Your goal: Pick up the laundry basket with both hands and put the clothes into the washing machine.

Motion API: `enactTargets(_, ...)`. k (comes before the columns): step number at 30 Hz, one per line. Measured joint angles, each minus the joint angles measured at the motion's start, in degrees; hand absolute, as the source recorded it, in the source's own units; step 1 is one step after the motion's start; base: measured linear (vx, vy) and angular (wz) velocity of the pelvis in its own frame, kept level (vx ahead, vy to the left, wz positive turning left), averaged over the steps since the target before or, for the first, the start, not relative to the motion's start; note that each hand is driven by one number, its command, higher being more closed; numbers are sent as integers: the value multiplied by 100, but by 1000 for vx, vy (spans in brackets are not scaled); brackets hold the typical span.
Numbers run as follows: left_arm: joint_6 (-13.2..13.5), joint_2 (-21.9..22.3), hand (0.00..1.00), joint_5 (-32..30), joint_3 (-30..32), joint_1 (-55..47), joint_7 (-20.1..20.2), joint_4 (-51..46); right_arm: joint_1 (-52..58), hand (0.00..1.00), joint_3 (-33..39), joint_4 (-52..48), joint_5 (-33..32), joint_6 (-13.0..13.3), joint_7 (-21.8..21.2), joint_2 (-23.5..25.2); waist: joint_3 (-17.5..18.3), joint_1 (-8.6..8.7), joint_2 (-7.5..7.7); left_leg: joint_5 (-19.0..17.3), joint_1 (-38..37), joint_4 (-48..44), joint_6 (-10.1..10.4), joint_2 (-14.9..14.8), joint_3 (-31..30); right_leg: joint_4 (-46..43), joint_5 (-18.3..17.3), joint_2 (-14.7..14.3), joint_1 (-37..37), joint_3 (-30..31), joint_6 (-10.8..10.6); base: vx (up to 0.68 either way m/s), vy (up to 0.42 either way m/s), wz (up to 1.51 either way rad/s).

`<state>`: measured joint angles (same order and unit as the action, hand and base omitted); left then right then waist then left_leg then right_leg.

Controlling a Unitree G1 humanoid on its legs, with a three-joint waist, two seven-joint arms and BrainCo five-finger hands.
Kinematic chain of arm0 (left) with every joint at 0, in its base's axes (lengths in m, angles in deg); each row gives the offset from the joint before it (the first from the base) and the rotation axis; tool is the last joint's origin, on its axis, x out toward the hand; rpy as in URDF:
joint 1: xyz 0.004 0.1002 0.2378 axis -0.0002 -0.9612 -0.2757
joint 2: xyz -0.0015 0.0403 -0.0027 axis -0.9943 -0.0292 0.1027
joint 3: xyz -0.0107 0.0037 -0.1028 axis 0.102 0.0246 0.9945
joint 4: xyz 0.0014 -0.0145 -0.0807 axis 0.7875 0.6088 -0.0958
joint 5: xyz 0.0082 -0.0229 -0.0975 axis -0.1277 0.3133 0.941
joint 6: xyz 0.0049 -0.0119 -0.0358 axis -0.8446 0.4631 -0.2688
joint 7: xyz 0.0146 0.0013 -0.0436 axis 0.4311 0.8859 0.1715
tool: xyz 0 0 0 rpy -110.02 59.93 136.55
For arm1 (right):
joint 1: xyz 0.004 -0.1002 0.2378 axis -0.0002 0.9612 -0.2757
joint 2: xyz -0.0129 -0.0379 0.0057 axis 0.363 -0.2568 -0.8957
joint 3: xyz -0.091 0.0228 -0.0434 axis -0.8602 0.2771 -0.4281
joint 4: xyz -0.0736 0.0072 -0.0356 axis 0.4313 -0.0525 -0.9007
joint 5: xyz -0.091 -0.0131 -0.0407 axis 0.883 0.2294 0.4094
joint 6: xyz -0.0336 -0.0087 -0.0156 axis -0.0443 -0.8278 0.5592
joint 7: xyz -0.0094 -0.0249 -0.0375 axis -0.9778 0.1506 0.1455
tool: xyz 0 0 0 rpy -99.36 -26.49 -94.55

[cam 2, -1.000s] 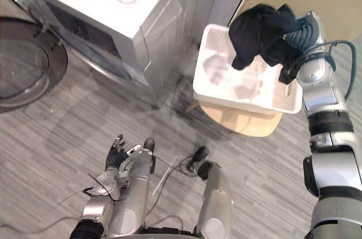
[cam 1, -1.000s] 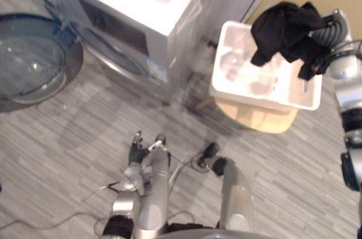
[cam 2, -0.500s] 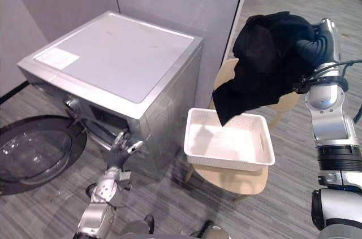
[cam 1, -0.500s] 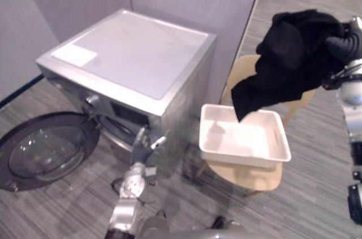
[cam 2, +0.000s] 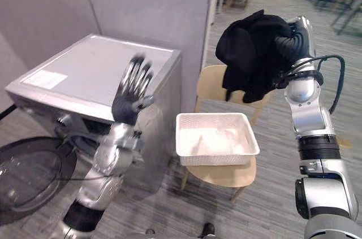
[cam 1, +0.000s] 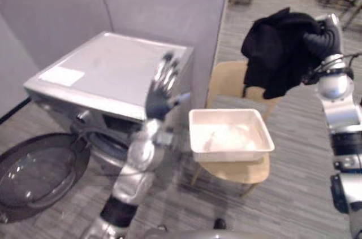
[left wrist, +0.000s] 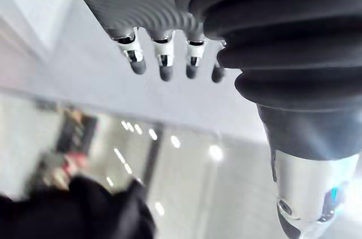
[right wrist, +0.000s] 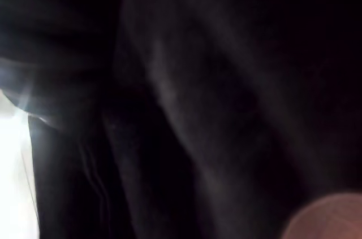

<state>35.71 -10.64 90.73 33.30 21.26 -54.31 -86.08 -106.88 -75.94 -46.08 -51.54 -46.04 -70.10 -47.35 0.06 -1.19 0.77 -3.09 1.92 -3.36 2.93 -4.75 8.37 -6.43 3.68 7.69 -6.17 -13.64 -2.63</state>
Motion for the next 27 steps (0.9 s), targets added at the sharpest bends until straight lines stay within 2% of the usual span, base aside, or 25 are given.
enactTargets(1, 63, 141, 0, -3, 17, 74, -8, -12, -3, 100, 38, -189, 0, 54, 3, -15, 37, 65, -56, 10, -144, 52, 9, 32, 17, 74, -45, -9, 8, 90, 32, -31, 33, -30)
enactTargets(2, 71, 199, 0, -7, 17, 63, -10, -8, -3, 100, 68, -251, 0, 85, 13, -20, 32, 61, -49, 27, -172, 53, -2, 27, 28, 96, -25, -55, 9, 130, 35, 24, 12, -54)
enactTargets(3, 67, 248, 0, -14, 3, 46, -13, 29, -1, 100, 125, -300, -11, 147, 33, -18, 98, 60, -150, 86, -173, 28, 17, -6, 29, 173, 20, -123, 50, 193, 37, -7, -13, -45)
enactTargets(4, 57, 242, 0, -23, 4, 49, -12, 40, 6, 100, 216, -317, -17, 172, 36, -19, 125, 83, -192, 86, -203, 36, 19, -17, 51, 260, 24, -171, 94, 216, 33, 1, -23, -33)
enactTargets(10, 53, 277, 0, -39, 7, 53, -13, 238, 65, 100, 467, -327, -18, 184, 131, -18, 162, 68, -246, 152, -275, 84, 54, -82, 27, 477, 157, -299, 192, 212, 51, 38, -28, -3)
enactTargets(19, -4, 348, 0, -193, -104, 146, -14, 715, 209, 100, 475, -329, -37, 194, 147, 205, 172, 41, -243, 177, -372, 172, 50, -13, -64, 596, 202, -276, 373, 136, 49, 39, 9, 7)
enactTargets(27, -205, 394, 0, -853, -779, 1369, -23, 2300, 199, 100, 220, -982, -187, 274, 152, 498, 154, 111, -144, 176, -492, 285, 33, -10, 32, 640, 204, -302, 397, 277, 45, 17, 1, -7)
